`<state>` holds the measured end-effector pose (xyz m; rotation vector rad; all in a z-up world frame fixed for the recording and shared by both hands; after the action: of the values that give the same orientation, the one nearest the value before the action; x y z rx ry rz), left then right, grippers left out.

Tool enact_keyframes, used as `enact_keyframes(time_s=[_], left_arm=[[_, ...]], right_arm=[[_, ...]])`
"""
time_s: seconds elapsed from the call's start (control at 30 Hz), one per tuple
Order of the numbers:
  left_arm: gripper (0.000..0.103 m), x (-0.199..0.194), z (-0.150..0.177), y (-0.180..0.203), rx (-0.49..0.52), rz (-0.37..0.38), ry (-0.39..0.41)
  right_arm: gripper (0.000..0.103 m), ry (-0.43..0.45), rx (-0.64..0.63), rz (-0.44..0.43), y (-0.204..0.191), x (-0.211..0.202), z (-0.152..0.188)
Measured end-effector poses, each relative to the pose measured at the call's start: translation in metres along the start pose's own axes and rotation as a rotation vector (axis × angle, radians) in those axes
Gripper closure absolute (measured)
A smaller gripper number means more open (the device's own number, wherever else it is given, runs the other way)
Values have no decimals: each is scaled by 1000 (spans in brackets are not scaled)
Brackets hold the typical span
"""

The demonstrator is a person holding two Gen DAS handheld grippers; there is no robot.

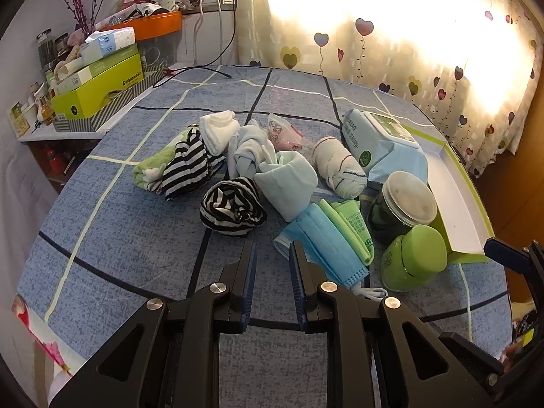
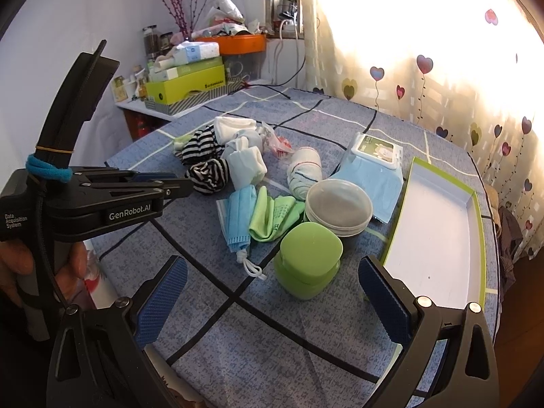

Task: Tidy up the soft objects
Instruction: 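Move the right gripper toward the light blue face mask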

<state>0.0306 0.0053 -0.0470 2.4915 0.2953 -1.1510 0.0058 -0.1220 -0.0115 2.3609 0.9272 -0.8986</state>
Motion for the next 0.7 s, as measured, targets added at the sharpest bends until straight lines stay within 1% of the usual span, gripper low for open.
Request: enact_keyframes(time_s=[0.3,0.5,0.7], left_arm=[[82,3,1,-2,6,-9,-5],[82,4,-1,-7,-11,-21,-3],[82,8,-1,-12,-30,-16,-21]], right_arm=[[1,7,-19,-2,-2,2,-5],[1,1,-29,-12,-3,5,-6],[1,0,-33,-22,-4,9,-7]])
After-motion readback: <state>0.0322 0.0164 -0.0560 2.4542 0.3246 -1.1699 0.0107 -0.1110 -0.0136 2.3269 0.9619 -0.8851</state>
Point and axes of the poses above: each gripper's, at about its wrist camera, not at the fingertips, and x roughly the way its jaws point, y to its right, z to its underside, the point moved 6 cm from there along x, roughly the way its jaws point, and after that the axes turned 14 degrees about -x, right-handed, at the moved point
